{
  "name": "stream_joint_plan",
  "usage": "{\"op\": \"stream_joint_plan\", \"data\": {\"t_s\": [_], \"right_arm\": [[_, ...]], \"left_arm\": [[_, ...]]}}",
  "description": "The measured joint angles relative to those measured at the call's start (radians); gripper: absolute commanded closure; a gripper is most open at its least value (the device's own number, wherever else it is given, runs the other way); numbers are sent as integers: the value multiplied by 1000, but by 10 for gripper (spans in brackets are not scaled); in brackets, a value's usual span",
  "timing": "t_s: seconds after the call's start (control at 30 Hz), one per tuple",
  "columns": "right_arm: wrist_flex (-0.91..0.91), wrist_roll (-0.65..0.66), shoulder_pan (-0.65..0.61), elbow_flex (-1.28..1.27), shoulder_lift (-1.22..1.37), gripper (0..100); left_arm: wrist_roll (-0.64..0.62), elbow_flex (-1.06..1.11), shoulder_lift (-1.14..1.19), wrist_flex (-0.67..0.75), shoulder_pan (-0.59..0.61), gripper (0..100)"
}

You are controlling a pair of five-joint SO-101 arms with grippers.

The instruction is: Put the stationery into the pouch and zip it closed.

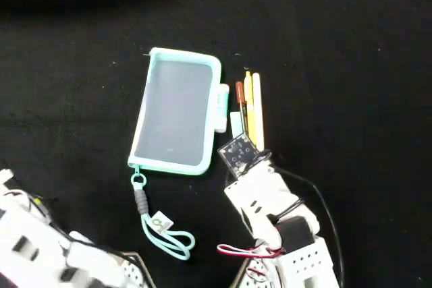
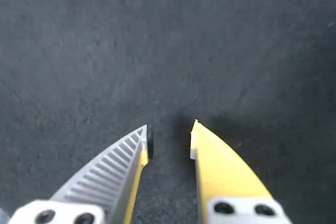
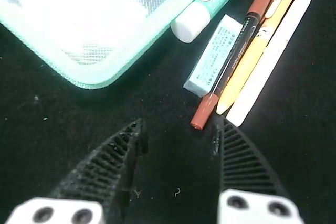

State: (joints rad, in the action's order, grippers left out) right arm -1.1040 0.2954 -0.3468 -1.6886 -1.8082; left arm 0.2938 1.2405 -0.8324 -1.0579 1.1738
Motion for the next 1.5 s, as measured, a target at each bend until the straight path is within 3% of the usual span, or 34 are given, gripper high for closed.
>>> {"op": "stream_joint_plan", "data": {"t_s": [0.2, 0.43, 0.67, 0.9, 1.07, 1.37, 1.5], "right_arm": [[0, 0, -29, 0, 0, 787], [80, 2, -327, 0, 0, 787], [115, -49, -528, 0, 0, 787], [115, -54, -562, 130, 15, 787], [176, -71, -565, 247, 207, 787], [600, -215, -710, 273, 853, 786], [649, -267, -723, 382, 1119, 786]], "left_arm": [[57, -9, 239, 87, 83, 852], [95, -20, 292, 100, 69, 852], [101, -14, 292, 103, 12, 852], [101, -11, 290, 103, 8, 852], [101, -11, 290, 103, 6, 852], [101, -11, 290, 103, 6, 852], [101, -11, 290, 103, 6, 852]]}}
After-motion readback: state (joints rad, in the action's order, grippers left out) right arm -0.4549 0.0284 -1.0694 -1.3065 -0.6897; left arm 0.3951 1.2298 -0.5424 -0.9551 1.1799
